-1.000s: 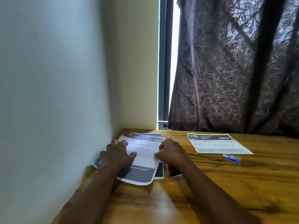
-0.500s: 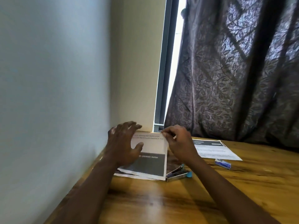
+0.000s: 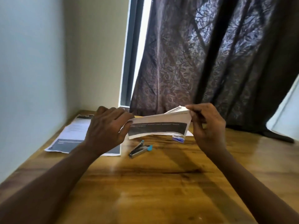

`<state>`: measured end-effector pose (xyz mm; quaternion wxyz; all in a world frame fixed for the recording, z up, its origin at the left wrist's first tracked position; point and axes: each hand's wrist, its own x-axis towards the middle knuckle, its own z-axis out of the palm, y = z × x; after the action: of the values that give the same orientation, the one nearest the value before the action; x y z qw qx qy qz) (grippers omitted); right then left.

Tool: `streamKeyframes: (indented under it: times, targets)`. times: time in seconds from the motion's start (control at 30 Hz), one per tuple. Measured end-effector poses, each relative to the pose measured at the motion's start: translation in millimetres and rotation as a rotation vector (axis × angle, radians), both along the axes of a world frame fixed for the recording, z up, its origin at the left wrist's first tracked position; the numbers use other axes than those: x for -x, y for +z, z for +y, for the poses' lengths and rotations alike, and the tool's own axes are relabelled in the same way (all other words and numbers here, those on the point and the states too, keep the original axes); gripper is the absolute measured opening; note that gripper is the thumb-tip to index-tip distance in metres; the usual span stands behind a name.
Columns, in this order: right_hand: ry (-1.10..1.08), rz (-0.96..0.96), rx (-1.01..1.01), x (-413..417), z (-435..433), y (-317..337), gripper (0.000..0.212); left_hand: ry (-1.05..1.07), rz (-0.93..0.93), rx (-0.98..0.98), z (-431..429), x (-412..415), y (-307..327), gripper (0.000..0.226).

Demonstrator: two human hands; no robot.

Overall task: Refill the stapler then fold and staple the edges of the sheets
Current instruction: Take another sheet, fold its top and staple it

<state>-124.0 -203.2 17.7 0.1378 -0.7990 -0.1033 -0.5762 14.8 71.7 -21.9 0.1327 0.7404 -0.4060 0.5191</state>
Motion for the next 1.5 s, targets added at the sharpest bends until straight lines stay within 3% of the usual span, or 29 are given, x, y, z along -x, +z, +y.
streamKeyframes:
  times: [0.1,0.27,0.43,0.53,0.6,0.7,0.8,0.9,1.2,1.33,1.5]
  targets:
    - [-0.107,0.082,0.164,31,-35,-19,0.017,-0.131,0.031,-0.099,-17,15,-7,0.027]
    - [-0.151,0.179,0.223,70,-77,-53,0.017,-0.293,0.055,-0.292,-43,30,-19,0.024]
    - [-0.198,0.262,-0.017,81,-87,-73,0.043,-0.377,0.138,-0.465,-64,40,-28,0.027]
    - [-0.146,0.339,-0.123,70,-79,-69,0.033,-0.397,0.189,-0.521,-67,40,-32,0.027]
    - [-0.064,0.472,-0.158,54,-68,-66,0.027,-0.402,0.259,-0.517,-66,36,-34,0.025]
    - [0.059,0.745,-0.14,26,-51,-67,0.037,-0.418,0.374,-0.53,-66,33,-35,0.028]
    - [0.017,1.006,-0.057,4,-41,-74,0.053,-0.442,0.465,-0.53,-67,34,-36,0.028]
    - [-0.079,1.123,0.007,-1,-38,-81,0.061,-0.429,0.518,-0.542,-68,33,-38,0.036]
    - [-0.164,1.165,0.095,0,-34,-86,0.063,-0.211,0.595,-0.44,-84,29,-35,0.052]
    - [-0.162,1.17,0.101,-2,-36,-88,0.065,-0.17,0.654,-0.561,-110,38,-27,0.067]
    - [-0.178,1.208,0.108,-4,-36,-90,0.069,-0.189,0.776,-0.684,-120,26,-30,0.07]
